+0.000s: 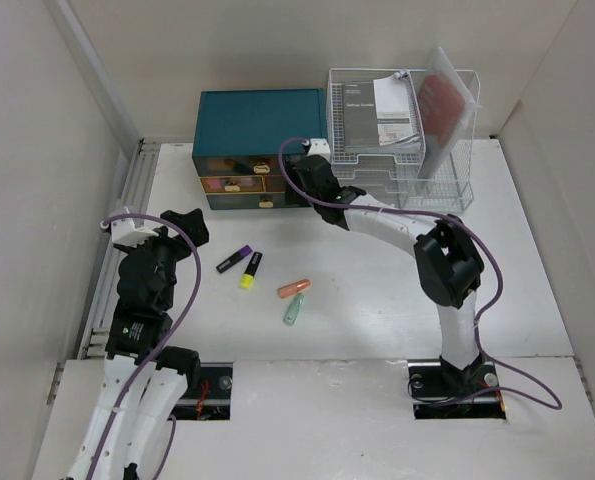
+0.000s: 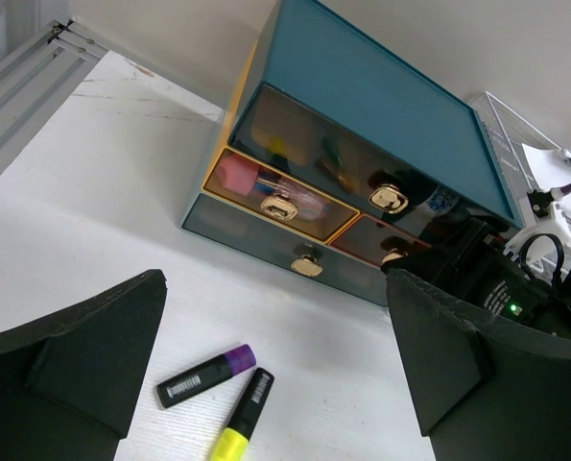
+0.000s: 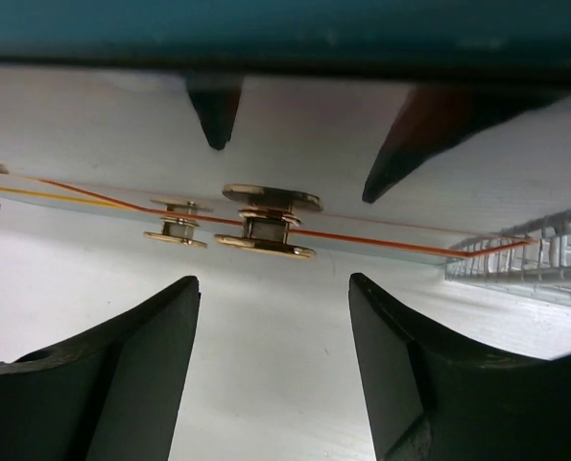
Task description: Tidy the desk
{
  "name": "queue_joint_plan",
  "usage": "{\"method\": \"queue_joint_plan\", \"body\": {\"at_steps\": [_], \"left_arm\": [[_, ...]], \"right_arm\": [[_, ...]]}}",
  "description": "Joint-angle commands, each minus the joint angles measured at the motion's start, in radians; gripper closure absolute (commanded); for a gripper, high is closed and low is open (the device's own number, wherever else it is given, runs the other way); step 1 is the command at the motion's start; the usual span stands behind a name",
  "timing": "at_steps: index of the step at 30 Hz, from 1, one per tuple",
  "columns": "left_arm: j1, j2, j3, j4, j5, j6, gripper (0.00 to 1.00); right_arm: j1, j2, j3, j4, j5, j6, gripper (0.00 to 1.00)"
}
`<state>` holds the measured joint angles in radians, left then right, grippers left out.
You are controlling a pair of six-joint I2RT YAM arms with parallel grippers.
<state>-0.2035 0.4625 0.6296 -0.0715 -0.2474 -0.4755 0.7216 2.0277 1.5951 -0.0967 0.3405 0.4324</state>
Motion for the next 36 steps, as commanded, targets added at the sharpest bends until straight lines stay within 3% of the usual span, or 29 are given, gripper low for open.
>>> {"method": "queue_joint_plan", "body": {"at_steps": [1, 11, 24, 26, 31, 36], "left_arm": [[-0.004, -0.002, -0.004, 0.052, 0.013, 0.0, 0.02], [-0.004, -0.002, -0.004, 0.052, 0.003, 0.0, 0.02], [-0.004, -0.002, -0.013, 0.061, 0.003, 0.0, 0.02], [-0.004, -0.002, -0.013, 0.061, 0.003, 0.0, 0.02], [-0.004, -0.002, -0.013, 0.061, -0.006, 0.0, 0.02], [-0.004, -0.002, -0.013, 0.061, -0.006, 0.0, 0.02]], "right_arm": [[0.007, 0.026, 0.06, 0.055, -0.006, 0.022, 0.31], [-0.002, 0.066, 0.12, 0.055, 0.029, 0.031, 0.31], [-0.002, 0.039, 0.063, 0.14, 0.088, 0.022, 0.34], [-0.002, 0.039, 0.063, 0.14, 0.097, 0.022, 0.39], [-0.002, 0.039, 0.063, 0.15, 0.107, 0.022, 0.68], [-0.002, 0.029, 0.045, 0.16, 0.107, 0.022, 0.75]]}}
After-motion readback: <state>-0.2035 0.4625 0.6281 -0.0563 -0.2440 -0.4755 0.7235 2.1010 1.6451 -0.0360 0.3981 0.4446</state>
